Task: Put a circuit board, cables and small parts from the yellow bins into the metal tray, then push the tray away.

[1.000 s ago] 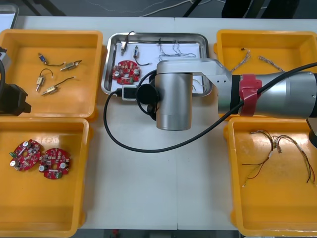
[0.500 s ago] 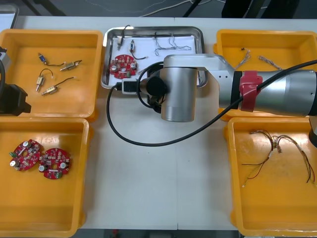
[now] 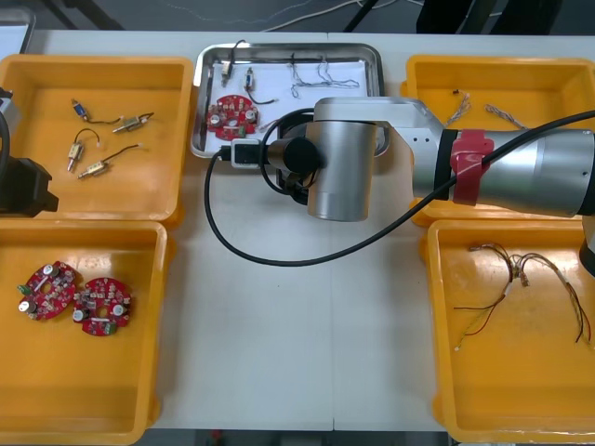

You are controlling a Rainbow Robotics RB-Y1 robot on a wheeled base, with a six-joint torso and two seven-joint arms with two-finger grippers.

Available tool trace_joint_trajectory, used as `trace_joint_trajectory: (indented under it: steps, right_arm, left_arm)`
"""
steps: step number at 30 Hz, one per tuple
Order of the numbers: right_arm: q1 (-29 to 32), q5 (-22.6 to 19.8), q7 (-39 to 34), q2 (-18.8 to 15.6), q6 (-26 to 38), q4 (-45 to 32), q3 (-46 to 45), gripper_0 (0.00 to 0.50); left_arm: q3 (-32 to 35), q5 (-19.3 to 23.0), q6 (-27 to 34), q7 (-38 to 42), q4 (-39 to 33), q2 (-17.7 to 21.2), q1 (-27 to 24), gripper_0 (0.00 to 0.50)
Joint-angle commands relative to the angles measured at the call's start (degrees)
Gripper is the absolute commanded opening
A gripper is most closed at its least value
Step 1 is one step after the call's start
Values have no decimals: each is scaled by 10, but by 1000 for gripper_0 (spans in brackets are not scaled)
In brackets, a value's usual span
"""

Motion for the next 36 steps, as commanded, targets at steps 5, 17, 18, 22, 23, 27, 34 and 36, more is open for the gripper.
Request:
trace_joint_trajectory:
  steps: [5, 17, 18, 22, 23, 27, 34, 36]
  right_arm:
    - [-34, 4, 27, -7, -5, -7, -6, 500]
    - [-34, -21, 33, -19, 42, -50, -19, 500]
    - [-33, -22, 34, -20, 49, -55, -21, 500]
    - [-33, -50, 30, -30, 104, -93, -48, 500]
    - [-31, -58, 26, -33, 126, -109, -60, 500]
    - [-13, -87, 9, -43, 201, -157, -109, 500]
    - [51, -119, -107, -76, 311, -263, -195, 500]
    - [70, -119, -143, -92, 341, -301, -217, 500]
  left_arm:
    - [19, -5, 4, 58, -14, 8, 9, 500]
    - [19, -5, 4, 58, -14, 8, 9, 500]
    - [19, -5, 4, 58, -14, 8, 9, 500]
    - [19, -5, 4, 58, -14, 8, 9, 500]
    - [19, -5, 4, 58, -14, 8, 9, 500]
    - [19, -5, 4, 58, -14, 8, 9, 500]
    - [19, -5, 4, 58, -14, 8, 9, 500]
    - [19, -5, 4, 58, -14, 8, 9, 500]
